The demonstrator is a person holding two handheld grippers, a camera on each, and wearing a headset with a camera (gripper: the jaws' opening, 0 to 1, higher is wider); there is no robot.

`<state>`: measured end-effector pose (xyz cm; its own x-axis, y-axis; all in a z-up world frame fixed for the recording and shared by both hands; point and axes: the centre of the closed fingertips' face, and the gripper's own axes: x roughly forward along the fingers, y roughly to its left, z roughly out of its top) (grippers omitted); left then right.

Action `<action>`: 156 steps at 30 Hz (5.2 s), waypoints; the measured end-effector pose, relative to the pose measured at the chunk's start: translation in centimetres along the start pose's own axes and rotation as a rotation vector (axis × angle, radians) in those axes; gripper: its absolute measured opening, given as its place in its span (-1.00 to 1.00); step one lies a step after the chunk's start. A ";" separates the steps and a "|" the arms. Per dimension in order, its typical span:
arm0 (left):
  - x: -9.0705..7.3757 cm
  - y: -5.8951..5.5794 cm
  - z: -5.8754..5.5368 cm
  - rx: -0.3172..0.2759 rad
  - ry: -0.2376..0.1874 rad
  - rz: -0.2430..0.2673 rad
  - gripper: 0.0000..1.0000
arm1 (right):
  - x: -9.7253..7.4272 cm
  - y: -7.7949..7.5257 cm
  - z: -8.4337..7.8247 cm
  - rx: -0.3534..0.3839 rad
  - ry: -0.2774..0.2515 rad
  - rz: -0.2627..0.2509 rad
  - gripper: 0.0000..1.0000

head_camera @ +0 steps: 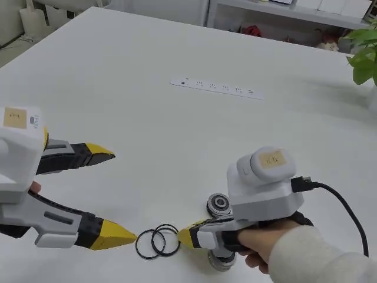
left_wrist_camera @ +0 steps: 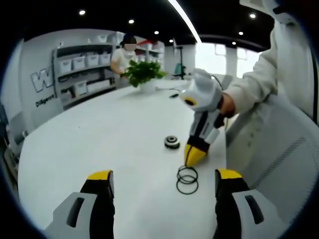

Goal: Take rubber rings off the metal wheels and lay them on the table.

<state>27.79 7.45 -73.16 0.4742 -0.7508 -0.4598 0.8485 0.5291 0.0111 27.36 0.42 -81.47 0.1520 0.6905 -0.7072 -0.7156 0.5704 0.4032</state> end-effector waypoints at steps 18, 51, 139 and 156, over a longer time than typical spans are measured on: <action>0.0 0.0 -0.1 0.002 0.007 0.001 0.68 | 0.0 0.1 -0.1 -0.007 0.010 0.005 -0.95; 0.0 0.1 -0.3 0.012 0.020 0.004 0.67 | 0.0 0.1 -0.2 -0.009 0.013 0.005 -0.85; 1.8 -1.1 10.3 0.133 -0.144 -0.113 0.83 | -7.7 -7.9 3.1 -0.151 -0.283 -0.102 0.01; 7.8 -0.9 13.0 0.182 -0.176 -0.209 0.68 | -6.6 -7.7 1.8 -0.226 -0.239 -0.086 -0.20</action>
<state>33.73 -4.01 -65.23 0.3052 -0.9008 -0.3089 0.9523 0.2887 0.0989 33.04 -7.74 -78.85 0.3545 0.7443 -0.5659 -0.8221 0.5364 0.1906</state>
